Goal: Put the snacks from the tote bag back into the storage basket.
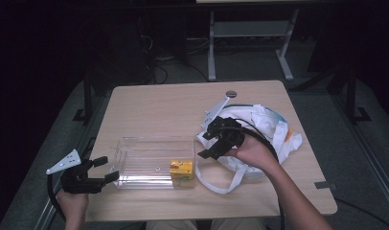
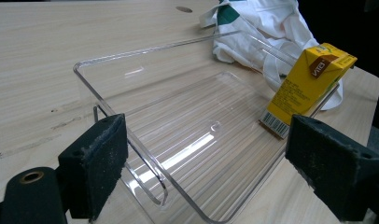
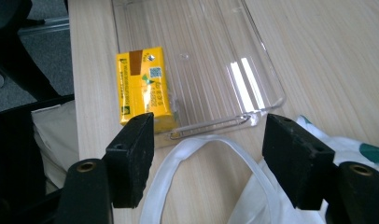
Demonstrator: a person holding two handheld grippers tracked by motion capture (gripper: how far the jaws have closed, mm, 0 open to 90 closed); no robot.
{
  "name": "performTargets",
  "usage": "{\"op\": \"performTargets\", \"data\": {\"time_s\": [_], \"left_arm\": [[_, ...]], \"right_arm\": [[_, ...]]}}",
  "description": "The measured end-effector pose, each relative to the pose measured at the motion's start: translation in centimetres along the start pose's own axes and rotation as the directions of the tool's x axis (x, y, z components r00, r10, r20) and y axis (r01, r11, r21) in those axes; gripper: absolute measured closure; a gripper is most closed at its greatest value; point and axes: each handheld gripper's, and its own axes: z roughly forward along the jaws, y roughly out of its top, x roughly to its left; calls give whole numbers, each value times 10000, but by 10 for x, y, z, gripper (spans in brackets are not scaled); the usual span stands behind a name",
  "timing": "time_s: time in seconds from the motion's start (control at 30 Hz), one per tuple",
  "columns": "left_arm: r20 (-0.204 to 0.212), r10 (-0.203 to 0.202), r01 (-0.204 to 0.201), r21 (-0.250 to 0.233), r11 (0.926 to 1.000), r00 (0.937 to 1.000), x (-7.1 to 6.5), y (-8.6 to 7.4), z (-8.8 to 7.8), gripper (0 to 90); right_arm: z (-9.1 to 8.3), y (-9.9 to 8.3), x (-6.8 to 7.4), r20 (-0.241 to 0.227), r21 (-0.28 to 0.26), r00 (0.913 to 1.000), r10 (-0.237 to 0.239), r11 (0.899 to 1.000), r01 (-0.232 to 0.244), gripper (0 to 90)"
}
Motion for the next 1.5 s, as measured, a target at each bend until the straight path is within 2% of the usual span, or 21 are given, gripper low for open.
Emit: {"op": "performTargets", "data": {"time_s": [0.7,1.03,1.07,1.17,1.5], "left_arm": [[23,40,-40,49,10000,10000,0,0,1,127],[13,12,-12,29,10000,10000,0,0,1,128],[19,28,-28,20,10000,10000,0,0,0,128],[-1,-11,11,25,10000,10000,0,-1,0,128],[-20,-2,2,19,10000,10000,-1,-1,0,128]], "right_arm": [[-19,-35,-15,603,-108,9946,850,9964,-845,334],[-29,-55,-19,949,-222,9866,1329,9911,-1314,331],[-29,-57,-20,1032,-224,9865,1269,9919,-1252,330],[-31,-64,-20,1044,-226,9832,1495,9887,-1480,327],[-34,-81,-20,1200,-379,9754,1847,9827,-1814,325]]}}
